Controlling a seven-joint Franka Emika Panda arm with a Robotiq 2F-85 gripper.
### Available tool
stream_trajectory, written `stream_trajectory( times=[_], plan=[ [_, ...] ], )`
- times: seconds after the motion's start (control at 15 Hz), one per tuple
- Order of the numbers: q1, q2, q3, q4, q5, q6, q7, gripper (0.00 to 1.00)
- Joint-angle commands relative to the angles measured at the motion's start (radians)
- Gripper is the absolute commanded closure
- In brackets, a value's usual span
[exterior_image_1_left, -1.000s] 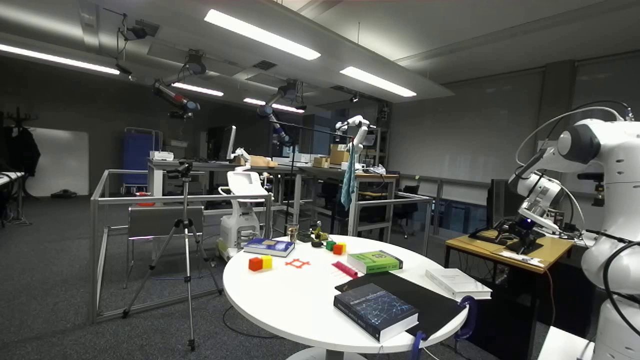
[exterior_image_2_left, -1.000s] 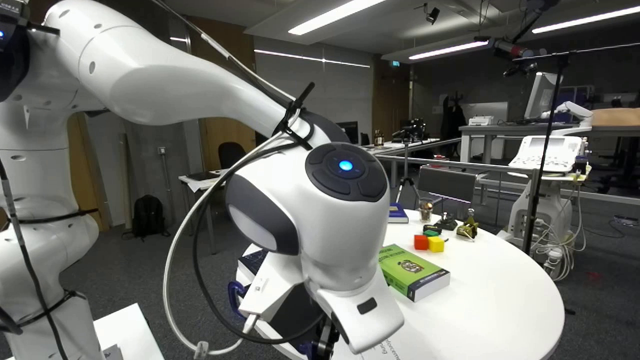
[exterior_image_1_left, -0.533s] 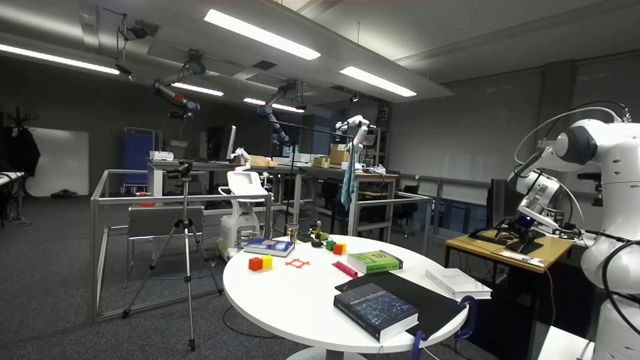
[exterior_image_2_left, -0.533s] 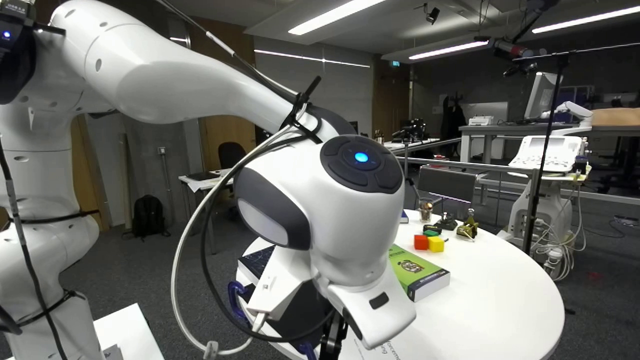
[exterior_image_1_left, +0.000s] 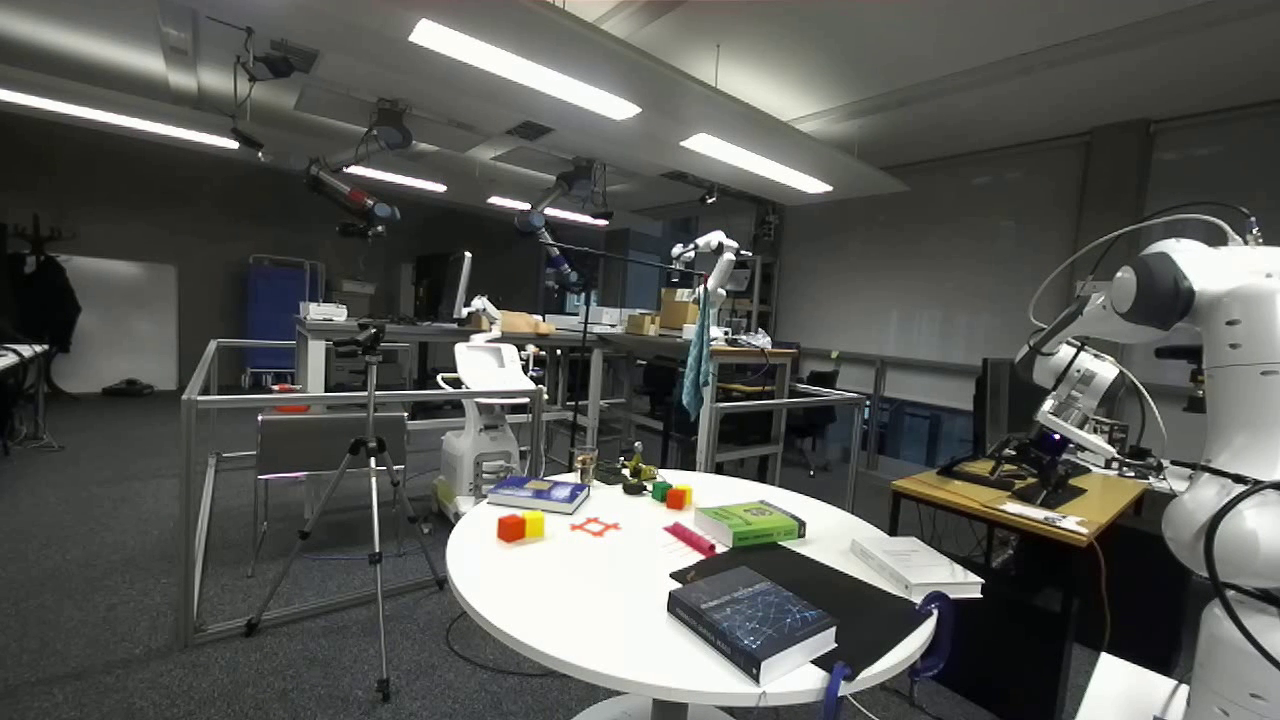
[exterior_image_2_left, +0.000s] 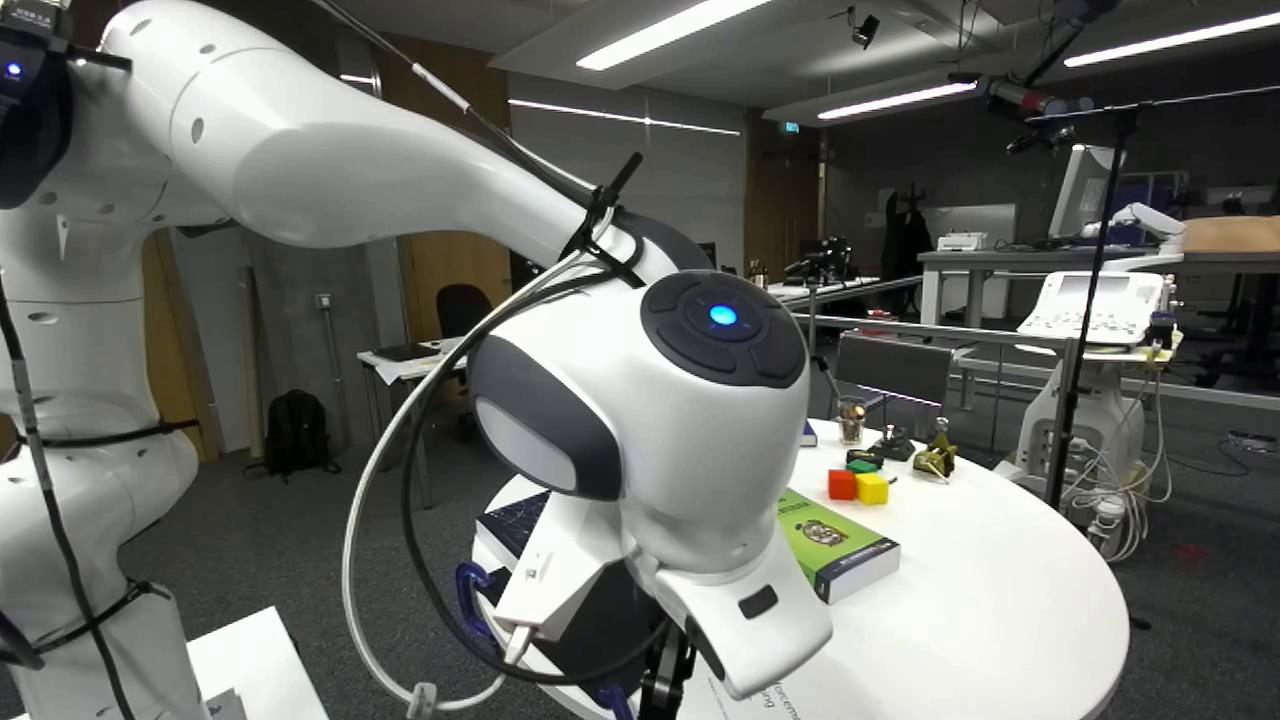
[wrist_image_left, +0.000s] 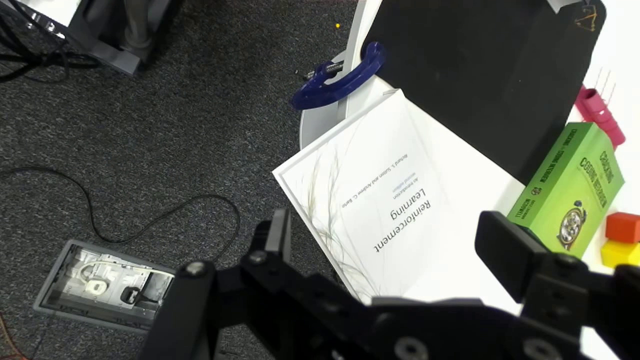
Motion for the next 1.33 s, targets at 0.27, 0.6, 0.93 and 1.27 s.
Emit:
stream_trajectory(
  times=[0.27, 0.6, 0.93, 1.27],
  plan=[
    [-0.013, 0.0, 0.014, 0.002, -0.003, -0.001, 0.003, 0.0],
    [-0.013, 0.0, 0.014, 0.002, -0.003, -0.001, 0.003, 0.0],
    [-0.027, 0.034, 0.013, 0.055, -0.001, -0.039, -0.015, 0.0],
    [-0.082, 0.134, 0.019, 0.184, 0.001, -0.136, -0.02, 0.0]
  ],
)
